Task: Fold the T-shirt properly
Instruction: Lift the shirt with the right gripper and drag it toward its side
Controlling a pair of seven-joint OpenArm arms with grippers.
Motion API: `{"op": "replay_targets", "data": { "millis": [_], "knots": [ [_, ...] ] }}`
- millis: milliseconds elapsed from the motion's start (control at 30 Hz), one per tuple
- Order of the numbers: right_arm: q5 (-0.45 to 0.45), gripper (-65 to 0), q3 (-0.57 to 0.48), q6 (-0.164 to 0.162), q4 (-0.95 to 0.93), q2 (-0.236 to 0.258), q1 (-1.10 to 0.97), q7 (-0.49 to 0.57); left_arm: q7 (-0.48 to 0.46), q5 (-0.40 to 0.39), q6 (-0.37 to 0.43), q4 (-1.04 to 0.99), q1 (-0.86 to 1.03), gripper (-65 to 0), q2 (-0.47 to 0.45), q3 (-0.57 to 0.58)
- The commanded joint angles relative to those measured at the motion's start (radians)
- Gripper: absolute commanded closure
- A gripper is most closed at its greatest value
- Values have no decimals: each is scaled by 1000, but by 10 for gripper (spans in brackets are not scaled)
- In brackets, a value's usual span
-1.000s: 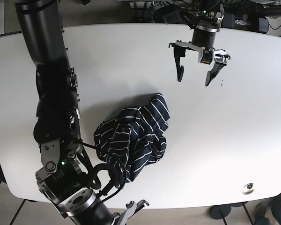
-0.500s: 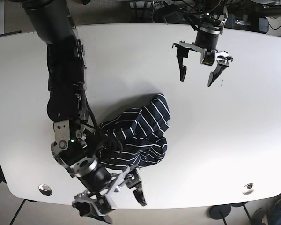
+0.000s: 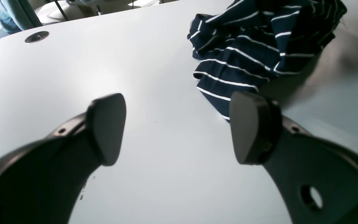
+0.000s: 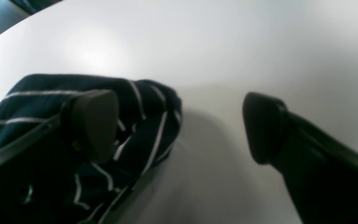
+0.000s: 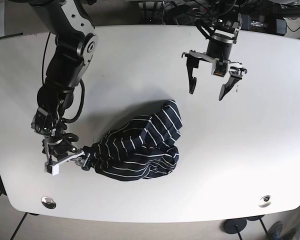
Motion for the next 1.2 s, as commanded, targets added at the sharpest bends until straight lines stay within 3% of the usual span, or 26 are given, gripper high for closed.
{"op": "replay_targets", "data": {
  "millis": [33, 167, 333, 433, 533, 600, 633, 667, 767, 833, 967, 1200],
  "knots": [
    [11, -604, 32, 7, -70, 19, 69, 28, -29, 0, 0, 16, -2, -493, -2, -1],
    [11, -604, 121, 45, -255, 22, 131, 54, -28, 3, 0, 16, -2, -493, -3, -3],
    [14, -604, 150, 47, -359, 15, 162, 59, -28, 3, 0, 14, -2, -493, -6, -8],
    [89, -601, 142, 41, -413, 15, 164, 100, -28, 3, 0, 14, -2, -493, -6, -8],
    [115, -434, 141, 39, -476, 21, 165, 171, -28, 3, 0, 14, -2, -493, -6, -9],
    [111, -252, 141, 39, -486, 21, 165, 191, -28, 3, 0, 14, -1, -492, -6, -9],
    [111, -117, 141, 39, -485, 21, 165, 194, -28, 3, 0, 14, -1, -492, -8, -9],
    [111, -41, 139, 42, -483, 21, 165, 194, -28, 3, 0, 14, -1, -492, -8, -9],
    [117, -22, 102, 47, -476, 21, 165, 192, -28, 3, 0, 14, -1, -492, -8, -11],
    [120, -19, 24, 47, -376, 18, 151, 183, -28, 2, 0, 14, -1, -492, -8, -11],
    [120, -19, -117, 47, 12, -15, 52, 36, -28, -3, 0, 14, -1, -492, -8, -11],
    [120, -19, -358, 47, 454, -15, -4, -81, -28, 2, 0, 8, -4, -492, -8, -1]
  ]
}}
